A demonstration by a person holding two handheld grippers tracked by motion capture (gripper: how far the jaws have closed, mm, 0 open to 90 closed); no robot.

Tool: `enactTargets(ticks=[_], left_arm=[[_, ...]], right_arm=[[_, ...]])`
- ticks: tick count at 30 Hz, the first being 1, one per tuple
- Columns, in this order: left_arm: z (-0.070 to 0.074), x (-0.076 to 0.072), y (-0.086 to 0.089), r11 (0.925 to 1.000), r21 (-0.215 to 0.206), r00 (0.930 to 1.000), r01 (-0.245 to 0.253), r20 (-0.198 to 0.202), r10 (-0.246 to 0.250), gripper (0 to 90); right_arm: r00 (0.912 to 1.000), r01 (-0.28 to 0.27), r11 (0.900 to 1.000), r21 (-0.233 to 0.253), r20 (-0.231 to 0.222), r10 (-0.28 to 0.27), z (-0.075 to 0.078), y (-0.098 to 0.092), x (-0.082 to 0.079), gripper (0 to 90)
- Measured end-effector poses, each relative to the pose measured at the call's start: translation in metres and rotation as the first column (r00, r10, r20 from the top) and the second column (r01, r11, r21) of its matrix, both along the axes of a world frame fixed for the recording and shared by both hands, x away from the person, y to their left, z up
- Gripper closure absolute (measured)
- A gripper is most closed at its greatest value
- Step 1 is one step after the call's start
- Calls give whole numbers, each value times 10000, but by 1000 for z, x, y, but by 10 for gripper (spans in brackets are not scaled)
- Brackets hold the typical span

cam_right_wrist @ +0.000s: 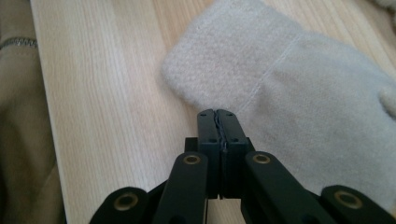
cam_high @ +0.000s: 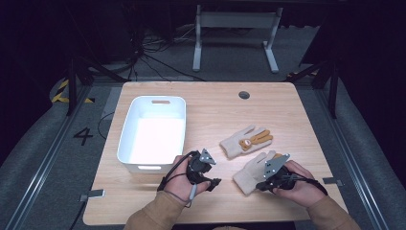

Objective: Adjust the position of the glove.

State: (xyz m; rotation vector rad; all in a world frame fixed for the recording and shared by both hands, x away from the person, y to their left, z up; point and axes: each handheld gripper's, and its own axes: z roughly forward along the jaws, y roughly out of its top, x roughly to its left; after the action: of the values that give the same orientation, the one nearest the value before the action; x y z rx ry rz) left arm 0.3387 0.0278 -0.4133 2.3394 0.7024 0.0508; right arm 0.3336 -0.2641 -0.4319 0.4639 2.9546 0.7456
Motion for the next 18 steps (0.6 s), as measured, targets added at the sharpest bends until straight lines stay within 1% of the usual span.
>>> enactTargets(ticks=[2,3,5,7,10,12,14,17,18], left_arm=[[-1,0,0,10000,2,10000,-67,11,67,438],[-1,1,1,10000,16,10000,-62,-4,62,438],[0,1,1,10000,-13,10000,-73,-1,73,438],[0,0,1,9999,-52,10000,-93,10,93,438],[0,1,1,10000,12,10000,-47,-30,47,438],[-1,1,1,10000,15,10000,-62,-16,62,438],[0,1,1,10000,0,10000,-69,0,69,438],[-1,1,1,10000,11,10000,-56,-17,56,438],[-1,1,1,10000,9,10000,-52,-8,52,438]], right_arm=[[10000,51,10000,-17,-11,-51,0,3,1,900],[10000,-41,10000,0,-60,41,0,4,1,900],[9997,-112,9998,150,-220,116,2,3,0,900],[9995,-65,9991,427,-294,78,7,-1,0,900],[9999,115,9946,1031,-93,-105,20,-10,6,900],[9990,431,9898,1358,16,-437,28,-15,13,900],[9967,767,9858,1495,155,-799,32,-19,21,900],[9884,1439,9760,1636,253,-1500,30,-26,34,900],[9849,1649,9734,1588,263,-1712,27,-29,38,900]])
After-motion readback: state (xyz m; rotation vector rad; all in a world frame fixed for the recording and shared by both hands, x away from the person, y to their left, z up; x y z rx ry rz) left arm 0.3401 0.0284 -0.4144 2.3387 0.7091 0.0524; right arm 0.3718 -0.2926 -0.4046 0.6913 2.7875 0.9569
